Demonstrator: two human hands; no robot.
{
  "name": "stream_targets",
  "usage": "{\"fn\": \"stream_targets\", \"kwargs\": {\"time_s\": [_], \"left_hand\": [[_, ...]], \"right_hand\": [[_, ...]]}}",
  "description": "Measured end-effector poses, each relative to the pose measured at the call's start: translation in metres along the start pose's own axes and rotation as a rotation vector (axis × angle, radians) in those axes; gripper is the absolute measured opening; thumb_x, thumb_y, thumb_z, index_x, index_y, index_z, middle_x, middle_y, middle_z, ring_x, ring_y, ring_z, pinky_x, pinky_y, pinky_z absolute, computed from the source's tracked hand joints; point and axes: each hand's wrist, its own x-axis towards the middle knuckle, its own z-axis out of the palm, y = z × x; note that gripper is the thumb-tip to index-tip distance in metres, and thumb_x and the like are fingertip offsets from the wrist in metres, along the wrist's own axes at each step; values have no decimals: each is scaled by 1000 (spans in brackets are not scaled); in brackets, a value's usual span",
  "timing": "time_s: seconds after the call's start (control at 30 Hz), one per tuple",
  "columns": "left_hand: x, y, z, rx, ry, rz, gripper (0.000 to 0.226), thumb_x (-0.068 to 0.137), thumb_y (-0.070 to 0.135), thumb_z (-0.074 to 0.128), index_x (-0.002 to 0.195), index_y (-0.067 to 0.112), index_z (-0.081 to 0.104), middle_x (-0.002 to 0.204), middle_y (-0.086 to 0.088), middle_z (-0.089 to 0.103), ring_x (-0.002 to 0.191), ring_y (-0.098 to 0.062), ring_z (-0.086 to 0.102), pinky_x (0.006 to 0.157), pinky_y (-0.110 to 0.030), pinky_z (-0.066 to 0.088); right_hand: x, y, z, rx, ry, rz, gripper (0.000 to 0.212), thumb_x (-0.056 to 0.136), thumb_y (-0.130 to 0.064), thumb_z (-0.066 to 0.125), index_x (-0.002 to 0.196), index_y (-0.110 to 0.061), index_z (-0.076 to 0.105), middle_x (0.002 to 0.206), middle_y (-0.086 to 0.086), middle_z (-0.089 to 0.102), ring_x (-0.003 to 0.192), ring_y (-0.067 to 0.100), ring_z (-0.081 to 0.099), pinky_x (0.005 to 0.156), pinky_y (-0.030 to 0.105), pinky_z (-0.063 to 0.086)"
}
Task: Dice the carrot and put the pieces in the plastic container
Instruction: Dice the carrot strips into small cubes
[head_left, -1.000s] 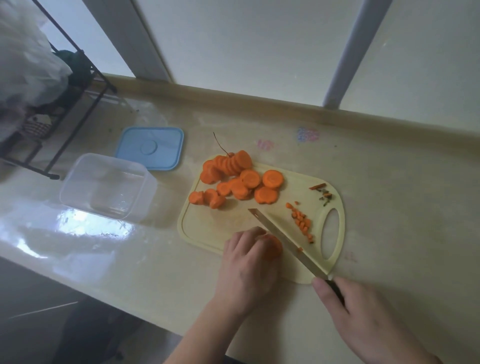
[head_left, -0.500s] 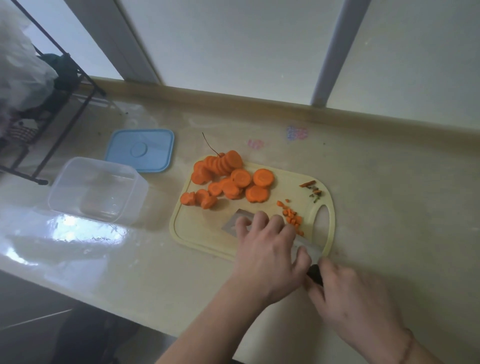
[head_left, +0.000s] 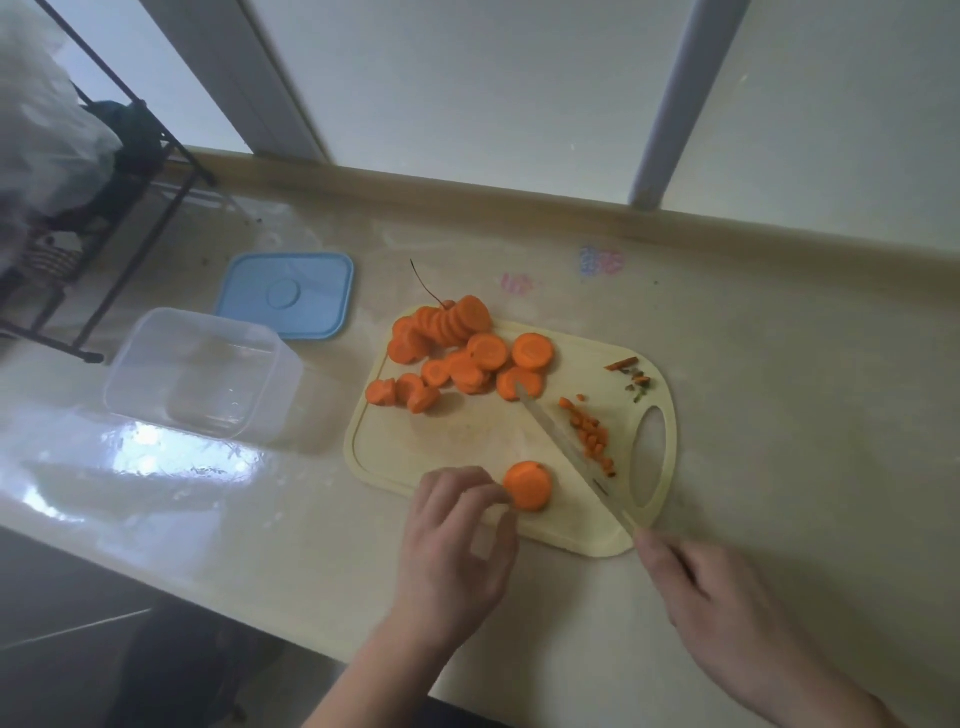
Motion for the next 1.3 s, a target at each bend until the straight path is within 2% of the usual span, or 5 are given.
{"fn": "stream_targets", "kwargs": {"time_s": [0.2,0.33,0.77,1.1,1.3], "left_hand": [[2,-8,27,140,-176,172,12,85,8,77,97,6,73,105,-7,68,91,-28,58,84,-38,52],[6,-7,34,207,-207,183,9,93,12,70,101,8,74,106,-5,67,92,-31,60,80,-41,52],[7,-15,29,163,-262,230,15,92,8,74,106,4,74,116,-7,69,105,-29,61,95,-32,50],[6,-15,31,167,-239,233,14,92,7,69,105,3,74,114,-8,69,106,-29,61,97,-31,50],[10,-15,30,150,-221,211,9,93,8,68,100,5,74,106,-6,68,97,-28,63,86,-33,54]], "right_hand": [[2,-5,-1,15,-79,25,73,80,-78,27,65,-7,39,49,-1,39,44,6,37,49,29,34],[1,-11,2,-19,-82,-47,46,85,-65,33,67,-23,42,49,-4,35,46,8,35,48,25,28],[-5,2,2,-61,-97,4,78,74,-84,19,65,-8,35,52,-1,42,47,7,42,52,29,37],[10,1,18,-84,-92,-42,80,83,-80,12,65,-11,48,64,-3,61,58,10,57,63,41,46],[35,-19,22,-65,-120,-85,76,86,-75,14,58,-9,40,48,2,47,46,12,47,54,38,39]]}}
